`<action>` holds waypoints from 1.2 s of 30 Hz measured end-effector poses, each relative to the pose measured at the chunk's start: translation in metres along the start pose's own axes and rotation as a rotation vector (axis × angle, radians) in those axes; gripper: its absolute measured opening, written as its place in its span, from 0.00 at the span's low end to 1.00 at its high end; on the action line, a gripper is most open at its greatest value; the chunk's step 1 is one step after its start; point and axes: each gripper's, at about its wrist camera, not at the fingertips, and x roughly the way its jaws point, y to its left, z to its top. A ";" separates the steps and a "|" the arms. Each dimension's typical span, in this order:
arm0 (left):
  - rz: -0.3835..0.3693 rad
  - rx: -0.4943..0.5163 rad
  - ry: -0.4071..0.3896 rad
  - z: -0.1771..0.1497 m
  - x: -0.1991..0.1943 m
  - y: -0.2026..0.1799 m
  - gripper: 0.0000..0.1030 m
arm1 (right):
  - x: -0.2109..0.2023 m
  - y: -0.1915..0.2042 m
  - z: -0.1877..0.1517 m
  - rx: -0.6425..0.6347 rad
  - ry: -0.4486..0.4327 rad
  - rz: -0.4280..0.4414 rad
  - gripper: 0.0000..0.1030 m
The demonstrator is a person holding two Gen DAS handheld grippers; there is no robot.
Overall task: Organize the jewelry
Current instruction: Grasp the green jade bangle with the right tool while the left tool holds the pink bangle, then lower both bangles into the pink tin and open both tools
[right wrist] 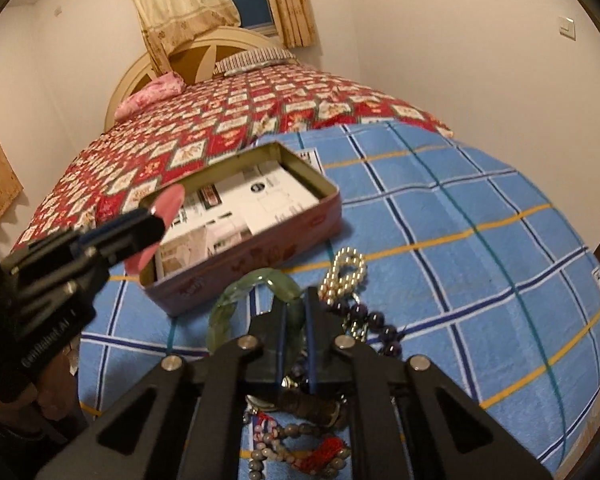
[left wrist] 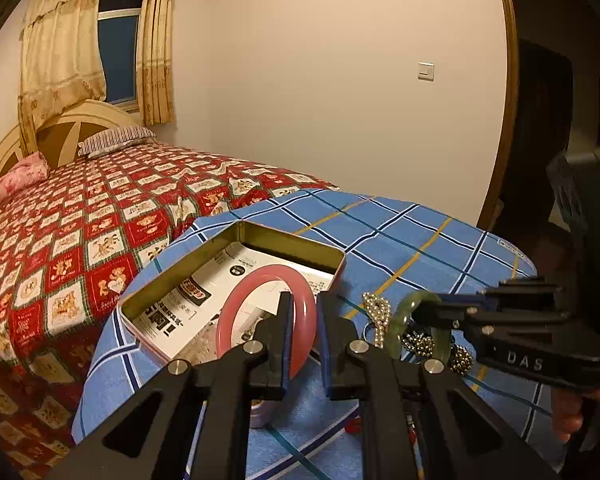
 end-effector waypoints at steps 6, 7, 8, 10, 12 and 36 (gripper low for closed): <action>0.014 -0.011 0.022 0.003 0.009 0.008 0.10 | 0.007 0.000 0.016 -0.020 0.001 0.010 0.10; 0.011 -0.021 0.027 0.004 0.011 0.012 0.10 | 0.007 0.001 0.018 -0.024 0.003 0.012 0.10; 0.012 -0.026 0.029 0.005 0.012 0.014 0.10 | 0.009 0.002 0.020 -0.029 0.007 0.015 0.10; 0.016 -0.031 0.033 0.007 0.014 0.018 0.10 | 0.011 0.002 0.025 -0.038 0.013 0.025 0.10; 0.017 -0.033 0.040 0.010 0.016 0.021 0.10 | 0.014 0.002 0.031 -0.038 0.022 0.040 0.10; 0.017 0.011 0.105 0.044 0.075 0.052 0.10 | 0.066 0.006 0.095 -0.071 0.052 0.045 0.10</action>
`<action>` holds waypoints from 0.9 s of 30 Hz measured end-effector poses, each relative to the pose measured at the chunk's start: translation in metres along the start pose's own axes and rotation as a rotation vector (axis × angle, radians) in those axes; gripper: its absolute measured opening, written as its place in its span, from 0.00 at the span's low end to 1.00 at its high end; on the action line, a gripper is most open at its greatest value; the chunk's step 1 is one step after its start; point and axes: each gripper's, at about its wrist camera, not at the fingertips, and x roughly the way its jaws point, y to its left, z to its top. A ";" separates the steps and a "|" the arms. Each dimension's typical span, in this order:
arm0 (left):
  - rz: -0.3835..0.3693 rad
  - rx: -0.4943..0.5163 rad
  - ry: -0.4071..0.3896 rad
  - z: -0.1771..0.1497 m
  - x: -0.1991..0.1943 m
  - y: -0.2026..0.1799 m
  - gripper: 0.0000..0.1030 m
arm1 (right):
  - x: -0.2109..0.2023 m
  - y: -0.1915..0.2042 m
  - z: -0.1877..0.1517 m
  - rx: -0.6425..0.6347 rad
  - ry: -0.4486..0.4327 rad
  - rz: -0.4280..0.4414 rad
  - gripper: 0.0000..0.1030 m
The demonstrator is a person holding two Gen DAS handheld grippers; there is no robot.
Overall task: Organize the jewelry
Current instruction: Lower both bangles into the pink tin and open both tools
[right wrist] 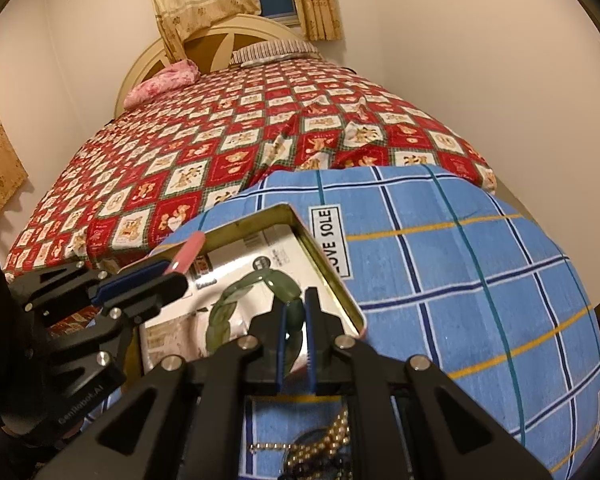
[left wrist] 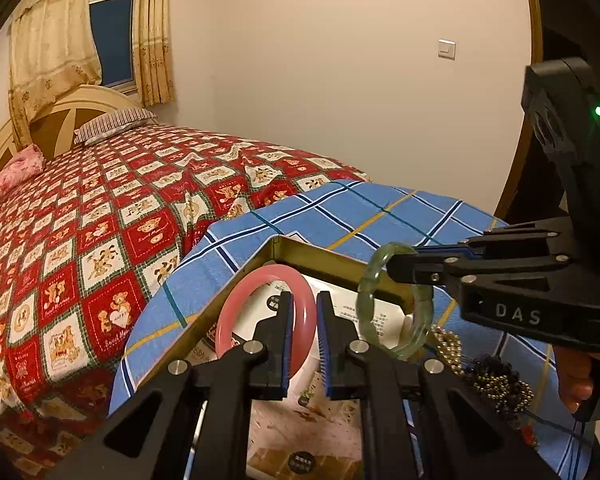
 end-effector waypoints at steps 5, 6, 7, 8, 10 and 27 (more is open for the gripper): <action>0.002 0.020 0.020 0.005 0.013 -0.001 0.10 | 0.012 0.000 0.005 -0.009 0.013 -0.007 0.10; 0.004 0.025 0.025 0.005 0.016 -0.001 0.10 | 0.015 0.000 0.006 -0.008 0.018 -0.007 0.10; 0.006 0.032 0.033 0.006 0.019 -0.002 0.10 | 0.018 -0.001 0.006 -0.007 0.023 -0.007 0.10; 0.007 0.034 0.043 0.006 0.023 -0.001 0.10 | 0.022 -0.002 0.007 -0.008 0.030 -0.008 0.10; 0.002 0.032 0.062 0.007 0.030 0.000 0.10 | 0.028 -0.003 0.007 -0.008 0.039 -0.012 0.10; -0.004 0.046 0.148 0.010 0.059 0.002 0.10 | 0.052 -0.016 -0.002 -0.013 0.091 -0.062 0.10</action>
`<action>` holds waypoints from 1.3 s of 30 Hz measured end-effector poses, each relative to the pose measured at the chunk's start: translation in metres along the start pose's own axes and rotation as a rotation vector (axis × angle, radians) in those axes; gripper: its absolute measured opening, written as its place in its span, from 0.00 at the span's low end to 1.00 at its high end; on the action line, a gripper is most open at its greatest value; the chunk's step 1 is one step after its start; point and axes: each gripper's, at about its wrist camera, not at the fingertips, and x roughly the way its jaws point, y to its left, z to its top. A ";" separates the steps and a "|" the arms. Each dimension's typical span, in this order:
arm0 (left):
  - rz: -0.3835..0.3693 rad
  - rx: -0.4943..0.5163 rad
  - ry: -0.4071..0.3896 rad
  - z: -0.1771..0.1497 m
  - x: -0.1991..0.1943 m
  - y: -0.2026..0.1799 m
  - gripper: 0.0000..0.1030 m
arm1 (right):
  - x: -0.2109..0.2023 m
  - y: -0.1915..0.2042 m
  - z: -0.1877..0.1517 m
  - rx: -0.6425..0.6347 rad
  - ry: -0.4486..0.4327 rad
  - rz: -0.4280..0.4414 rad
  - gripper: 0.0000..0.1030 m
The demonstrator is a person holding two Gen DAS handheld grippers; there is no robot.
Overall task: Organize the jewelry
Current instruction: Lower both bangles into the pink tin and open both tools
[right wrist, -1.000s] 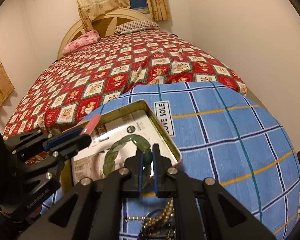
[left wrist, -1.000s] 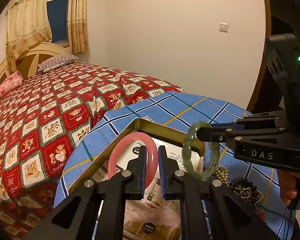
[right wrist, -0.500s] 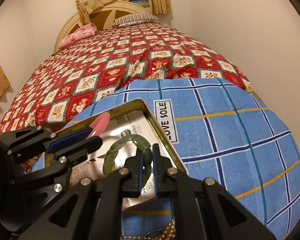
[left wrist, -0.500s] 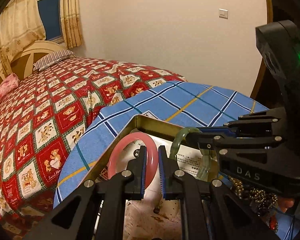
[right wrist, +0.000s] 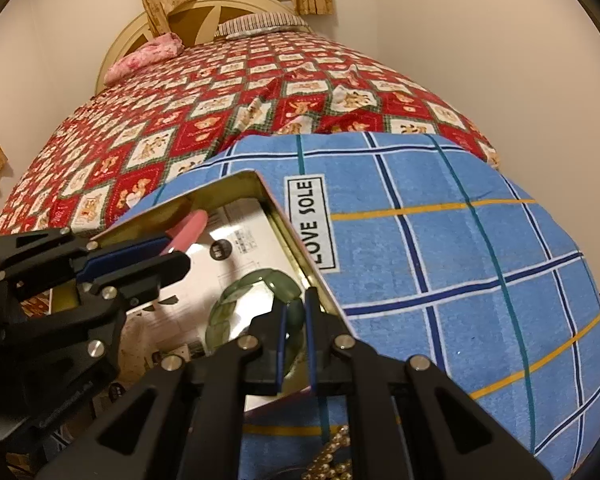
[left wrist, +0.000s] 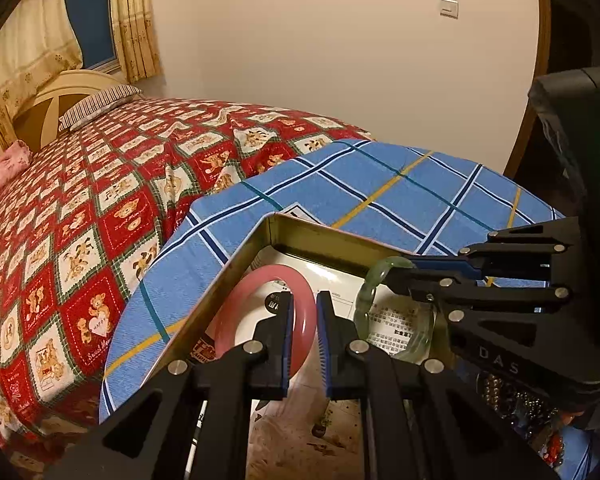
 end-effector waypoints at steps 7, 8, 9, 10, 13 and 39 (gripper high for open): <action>0.012 0.034 -0.009 0.002 -0.002 -0.007 0.11 | 0.006 0.000 -0.001 -0.014 0.021 -0.023 0.10; 0.005 0.035 -0.008 0.002 -0.003 -0.008 0.11 | 0.006 0.000 -0.001 -0.018 0.020 -0.026 0.11; -0.004 0.032 -0.007 0.003 -0.004 -0.008 0.13 | 0.005 0.001 -0.002 -0.019 0.016 -0.024 0.12; -0.002 0.030 -0.010 0.004 -0.005 -0.008 0.20 | 0.004 0.000 -0.002 -0.017 0.010 -0.021 0.13; 0.030 0.030 -0.036 0.005 -0.013 -0.007 0.52 | 0.001 -0.001 -0.003 -0.005 0.001 -0.013 0.17; 0.125 -0.039 -0.121 -0.068 -0.087 -0.033 0.62 | -0.074 -0.042 -0.082 0.139 -0.080 -0.044 0.62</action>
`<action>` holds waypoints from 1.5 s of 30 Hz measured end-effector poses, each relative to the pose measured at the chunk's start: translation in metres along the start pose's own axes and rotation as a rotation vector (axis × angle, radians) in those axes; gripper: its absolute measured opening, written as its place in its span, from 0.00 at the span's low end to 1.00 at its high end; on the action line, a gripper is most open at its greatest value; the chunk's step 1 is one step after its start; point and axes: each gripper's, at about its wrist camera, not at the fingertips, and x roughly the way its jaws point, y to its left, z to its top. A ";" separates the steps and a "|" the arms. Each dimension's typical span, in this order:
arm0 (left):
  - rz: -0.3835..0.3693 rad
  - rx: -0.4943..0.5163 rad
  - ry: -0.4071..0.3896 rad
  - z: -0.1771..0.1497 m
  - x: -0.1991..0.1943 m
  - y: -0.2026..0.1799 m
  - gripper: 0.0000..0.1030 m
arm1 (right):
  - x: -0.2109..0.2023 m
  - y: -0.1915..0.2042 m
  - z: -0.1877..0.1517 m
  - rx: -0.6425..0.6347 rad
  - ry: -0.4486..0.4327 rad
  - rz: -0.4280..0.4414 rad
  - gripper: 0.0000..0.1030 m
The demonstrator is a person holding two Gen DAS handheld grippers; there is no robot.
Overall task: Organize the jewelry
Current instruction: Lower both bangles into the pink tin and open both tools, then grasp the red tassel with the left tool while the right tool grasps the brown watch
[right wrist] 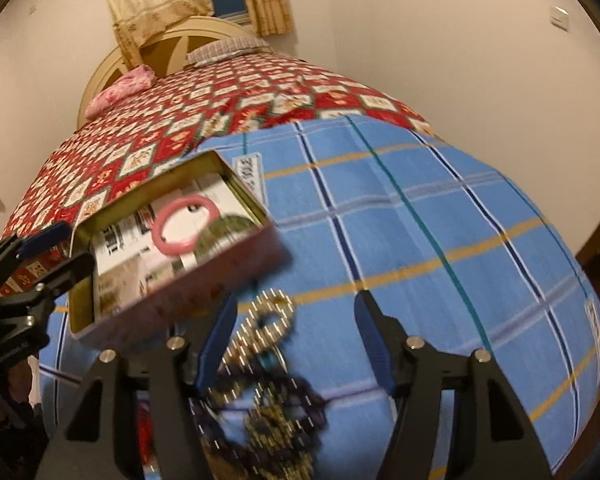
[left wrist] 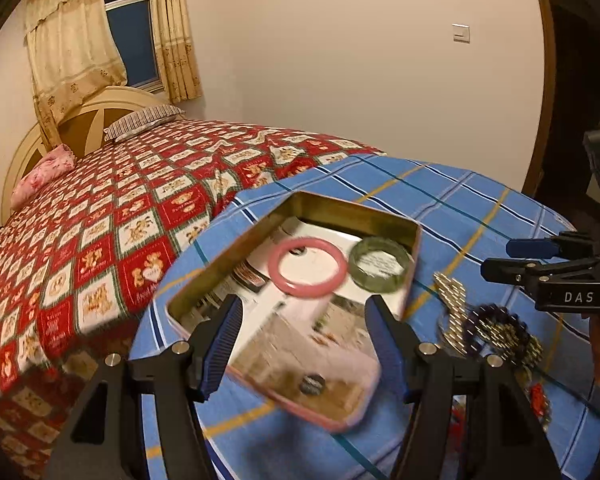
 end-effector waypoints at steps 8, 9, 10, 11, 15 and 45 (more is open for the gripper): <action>-0.039 0.047 -0.030 -0.008 -0.019 -0.039 0.62 | -0.011 -0.023 -0.049 0.080 0.027 -0.047 0.62; -0.043 0.046 -0.029 -0.009 -0.019 -0.042 0.62 | -0.011 -0.025 -0.053 0.091 0.031 -0.044 0.62; -0.046 0.041 -0.026 -0.011 -0.020 -0.044 0.62 | -0.012 -0.026 -0.055 0.097 0.031 -0.040 0.62; -0.048 0.038 -0.024 -0.013 -0.021 -0.045 0.62 | -0.012 -0.026 -0.057 0.098 0.031 -0.037 0.62; -0.038 0.028 -0.009 -0.025 -0.023 -0.047 0.62 | -0.013 -0.025 -0.060 0.083 0.028 -0.033 0.62; -0.247 0.028 0.169 -0.075 -0.013 -0.079 0.09 | -0.044 0.009 -0.104 0.020 -0.005 -0.011 0.56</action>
